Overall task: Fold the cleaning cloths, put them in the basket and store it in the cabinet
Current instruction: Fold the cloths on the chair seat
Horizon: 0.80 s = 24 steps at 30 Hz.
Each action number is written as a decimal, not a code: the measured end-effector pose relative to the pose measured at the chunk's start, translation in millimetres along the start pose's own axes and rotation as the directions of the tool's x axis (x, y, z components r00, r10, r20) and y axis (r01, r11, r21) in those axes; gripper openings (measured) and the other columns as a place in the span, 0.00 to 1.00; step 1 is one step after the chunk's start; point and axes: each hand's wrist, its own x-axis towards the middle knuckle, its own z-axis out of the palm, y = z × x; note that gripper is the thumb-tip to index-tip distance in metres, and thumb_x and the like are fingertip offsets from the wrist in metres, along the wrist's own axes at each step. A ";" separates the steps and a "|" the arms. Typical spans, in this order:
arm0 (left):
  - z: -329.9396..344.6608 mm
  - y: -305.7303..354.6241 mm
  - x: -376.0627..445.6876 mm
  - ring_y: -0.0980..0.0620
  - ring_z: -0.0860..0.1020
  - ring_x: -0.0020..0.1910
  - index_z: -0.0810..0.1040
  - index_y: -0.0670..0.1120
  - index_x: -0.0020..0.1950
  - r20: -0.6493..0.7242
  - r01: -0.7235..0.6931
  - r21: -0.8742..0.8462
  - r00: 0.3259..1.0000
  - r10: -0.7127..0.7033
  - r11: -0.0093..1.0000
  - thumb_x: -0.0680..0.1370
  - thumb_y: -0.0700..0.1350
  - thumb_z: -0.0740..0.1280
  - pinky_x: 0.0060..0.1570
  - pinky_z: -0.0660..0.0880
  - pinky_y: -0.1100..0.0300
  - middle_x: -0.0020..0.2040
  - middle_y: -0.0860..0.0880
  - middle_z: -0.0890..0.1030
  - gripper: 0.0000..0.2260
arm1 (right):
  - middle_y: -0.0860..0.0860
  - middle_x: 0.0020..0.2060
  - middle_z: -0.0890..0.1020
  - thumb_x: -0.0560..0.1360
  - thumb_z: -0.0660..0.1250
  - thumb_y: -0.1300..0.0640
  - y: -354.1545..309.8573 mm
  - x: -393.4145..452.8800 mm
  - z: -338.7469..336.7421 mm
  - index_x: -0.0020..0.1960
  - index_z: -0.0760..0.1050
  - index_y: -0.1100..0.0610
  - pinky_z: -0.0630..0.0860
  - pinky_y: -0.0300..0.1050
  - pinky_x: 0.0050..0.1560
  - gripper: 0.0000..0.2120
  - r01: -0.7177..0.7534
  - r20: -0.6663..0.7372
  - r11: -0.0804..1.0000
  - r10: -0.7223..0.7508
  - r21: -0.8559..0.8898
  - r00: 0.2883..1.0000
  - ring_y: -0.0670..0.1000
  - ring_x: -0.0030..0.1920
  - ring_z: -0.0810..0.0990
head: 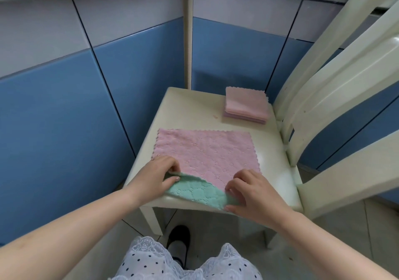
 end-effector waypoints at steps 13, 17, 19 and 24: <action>-15.4 3.6 -10.5 0.61 0.76 0.41 0.77 0.52 0.46 -0.178 0.171 -0.285 0.957 -0.227 0.943 0.77 0.49 0.66 0.41 0.71 0.66 0.42 0.58 0.80 0.03 | 0.45 0.31 0.73 0.69 0.66 0.54 -0.9 -12.8 -26.6 0.37 0.62 0.45 0.67 0.40 0.34 0.12 -0.291 0.106 0.934 0.274 0.208 0.956 0.46 0.31 0.68; -26.3 2.2 0.6 0.53 0.76 0.37 0.80 0.50 0.42 -0.231 0.217 -0.482 0.903 -0.362 0.849 0.74 0.52 0.69 0.38 0.71 0.58 0.38 0.49 0.81 0.06 | 0.42 0.32 0.75 0.72 0.68 0.52 4.4 4.8 -58.2 0.37 0.68 0.42 0.68 0.37 0.37 0.10 -0.317 0.107 0.930 0.301 0.189 0.947 0.43 0.35 0.72; -31.8 0.3 7.5 0.52 0.75 0.36 0.80 0.48 0.42 -0.224 0.204 -0.557 0.896 -0.382 0.805 0.74 0.51 0.70 0.38 0.71 0.58 0.39 0.43 0.81 0.07 | 0.40 0.39 0.79 0.72 0.68 0.53 5.6 15.0 -70.6 0.42 0.77 0.47 0.70 0.33 0.42 0.02 -0.294 0.100 0.940 0.280 0.174 0.955 0.40 0.40 0.76; -33.3 -16.0 25.9 0.53 0.72 0.31 0.79 0.50 0.48 -0.136 0.280 -0.564 0.896 -0.422 0.777 0.77 0.47 0.68 0.34 0.70 0.61 0.33 0.41 0.75 0.02 | 0.41 0.37 0.78 0.76 0.62 0.53 13.9 40.2 -81.8 0.44 0.73 0.47 0.67 0.34 0.35 0.04 -0.384 0.169 0.904 0.355 0.189 0.919 0.40 0.35 0.73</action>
